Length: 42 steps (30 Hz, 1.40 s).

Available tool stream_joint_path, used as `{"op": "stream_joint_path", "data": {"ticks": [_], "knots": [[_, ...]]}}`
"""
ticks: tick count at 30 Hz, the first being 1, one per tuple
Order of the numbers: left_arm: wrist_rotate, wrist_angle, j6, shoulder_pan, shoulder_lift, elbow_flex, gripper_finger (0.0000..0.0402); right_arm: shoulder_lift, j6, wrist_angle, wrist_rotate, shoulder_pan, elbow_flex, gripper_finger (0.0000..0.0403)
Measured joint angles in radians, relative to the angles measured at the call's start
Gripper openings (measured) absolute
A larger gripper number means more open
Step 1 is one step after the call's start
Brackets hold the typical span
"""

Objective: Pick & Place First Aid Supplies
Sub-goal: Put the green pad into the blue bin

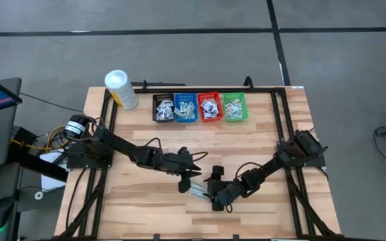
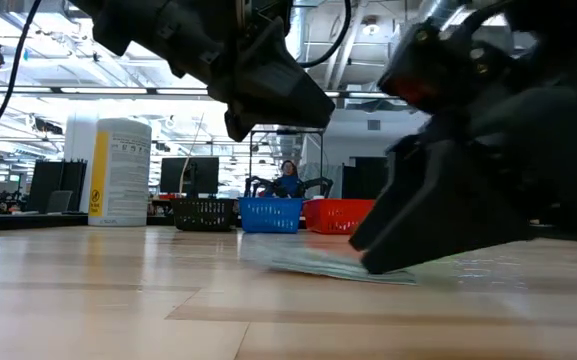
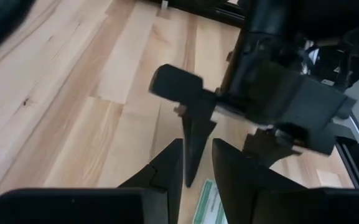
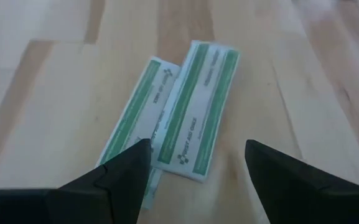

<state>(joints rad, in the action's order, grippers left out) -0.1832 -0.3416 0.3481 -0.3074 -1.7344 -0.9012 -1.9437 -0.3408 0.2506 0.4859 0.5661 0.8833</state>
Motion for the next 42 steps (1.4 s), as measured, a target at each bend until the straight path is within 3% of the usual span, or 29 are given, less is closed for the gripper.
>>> {"op": "stream_joint_path", "data": {"ticks": [8, 13, 30, 42], "knots": [[0.0, -0.002, 0.0, 0.0, 0.0, 0.0, 0.0086, -0.018, -0.019, 0.006, -0.014, -0.026, 0.004, 0.0253], [0.0, -0.004, 0.0, 0.0, 0.0, 0.0, 0.0086, -0.015, -0.019, -0.004, -0.017, -0.026, 0.004, 0.0225], [0.001, -0.011, 0.0, 0.0, 0.0, 0.0, 0.0086, -0.014, -0.016, -0.007, -0.096, -0.032, 0.004, 0.0013], [0.001, -0.013, 0.0, 0.0, 0.0, 0.0, 0.0086, 0.007, -0.015, -0.026, -0.095, -0.032, 0.001, 0.0003]]}}
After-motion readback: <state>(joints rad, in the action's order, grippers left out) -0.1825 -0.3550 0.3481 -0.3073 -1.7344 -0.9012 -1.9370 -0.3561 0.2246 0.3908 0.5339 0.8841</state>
